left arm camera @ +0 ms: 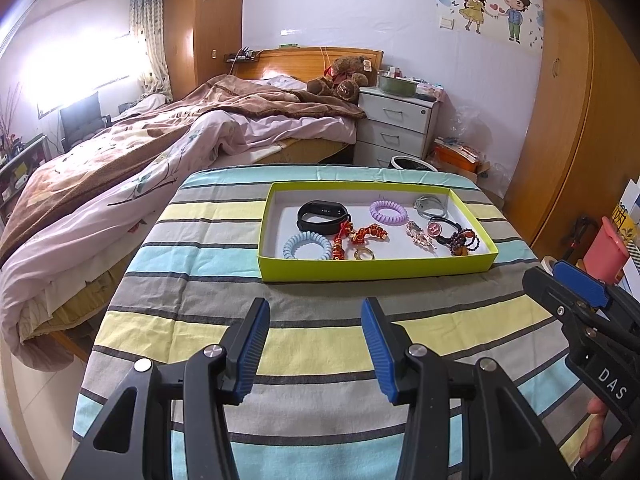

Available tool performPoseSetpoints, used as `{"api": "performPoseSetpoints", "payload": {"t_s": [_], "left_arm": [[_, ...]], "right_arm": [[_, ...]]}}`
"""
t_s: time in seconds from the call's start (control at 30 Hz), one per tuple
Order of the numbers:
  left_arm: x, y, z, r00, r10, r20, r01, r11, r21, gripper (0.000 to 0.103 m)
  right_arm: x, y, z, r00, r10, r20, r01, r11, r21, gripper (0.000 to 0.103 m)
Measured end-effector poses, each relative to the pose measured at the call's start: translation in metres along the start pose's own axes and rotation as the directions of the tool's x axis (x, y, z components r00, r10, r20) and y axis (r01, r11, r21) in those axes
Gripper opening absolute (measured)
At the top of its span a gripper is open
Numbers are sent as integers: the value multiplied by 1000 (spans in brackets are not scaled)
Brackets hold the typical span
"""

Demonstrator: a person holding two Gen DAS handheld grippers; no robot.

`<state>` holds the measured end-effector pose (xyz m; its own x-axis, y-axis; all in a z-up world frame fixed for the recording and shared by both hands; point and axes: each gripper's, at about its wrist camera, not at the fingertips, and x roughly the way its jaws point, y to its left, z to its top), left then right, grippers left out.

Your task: Organize jewelry

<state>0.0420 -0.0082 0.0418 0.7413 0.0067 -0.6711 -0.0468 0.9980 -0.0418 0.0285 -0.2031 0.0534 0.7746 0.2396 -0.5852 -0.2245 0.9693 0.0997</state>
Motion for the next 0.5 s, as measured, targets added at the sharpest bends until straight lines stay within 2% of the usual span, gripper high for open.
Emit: {"api": "performPoseSetpoints", "payload": {"t_s": [0.5], "left_arm": [[1,0,-1,1000,-12,-7,12,1000,4,47]], "right_arm": [[0,2,-1,1000,0,0,0,1000,3,54]]}}
